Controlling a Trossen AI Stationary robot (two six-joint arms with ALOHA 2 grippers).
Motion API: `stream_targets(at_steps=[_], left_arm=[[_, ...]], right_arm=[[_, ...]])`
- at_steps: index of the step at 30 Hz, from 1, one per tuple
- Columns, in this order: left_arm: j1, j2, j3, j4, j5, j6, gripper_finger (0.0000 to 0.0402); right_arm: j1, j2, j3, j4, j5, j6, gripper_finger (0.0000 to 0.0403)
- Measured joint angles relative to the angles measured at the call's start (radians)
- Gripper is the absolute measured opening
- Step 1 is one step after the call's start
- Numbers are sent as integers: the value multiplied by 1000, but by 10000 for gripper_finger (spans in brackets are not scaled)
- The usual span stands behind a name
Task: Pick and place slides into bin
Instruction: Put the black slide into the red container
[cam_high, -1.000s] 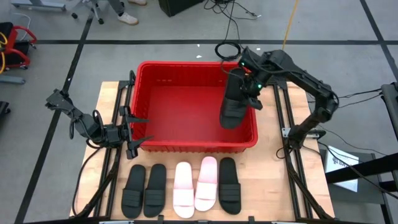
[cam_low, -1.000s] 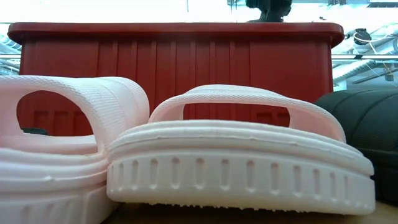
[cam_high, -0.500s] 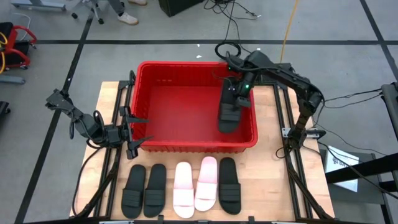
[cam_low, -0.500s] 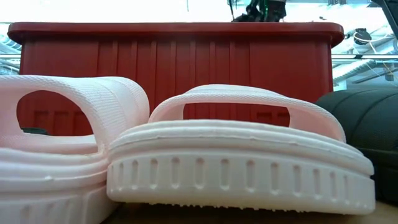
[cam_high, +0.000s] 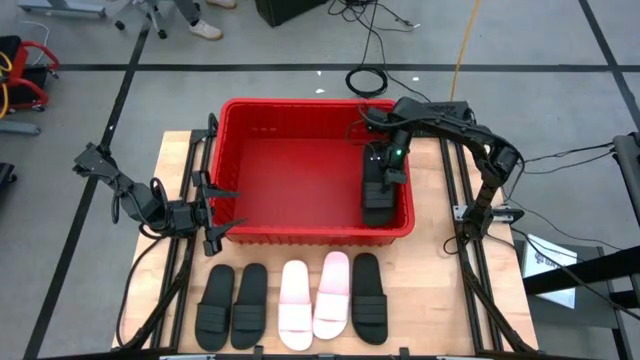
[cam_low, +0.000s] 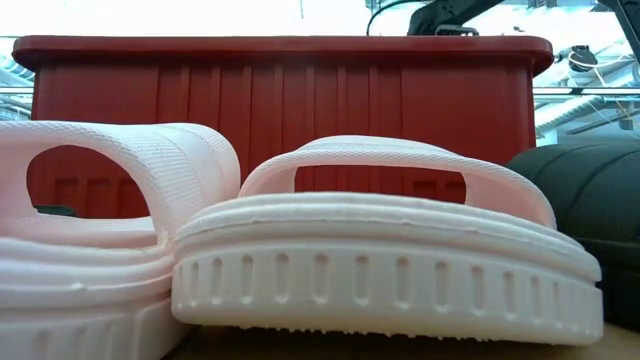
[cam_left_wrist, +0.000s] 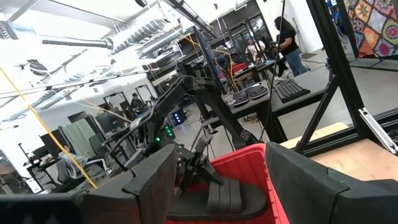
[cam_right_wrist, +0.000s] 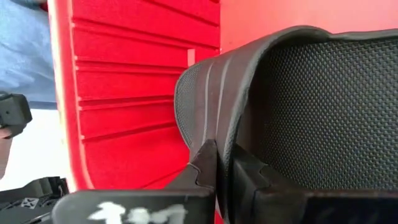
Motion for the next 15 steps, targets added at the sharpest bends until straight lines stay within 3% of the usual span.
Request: stream_targets(at_steps=[15], left_arm=[[0, 0, 0, 0, 0, 0, 253]], right_arm=[[0, -1, -169, 190, 48, 27, 6]])
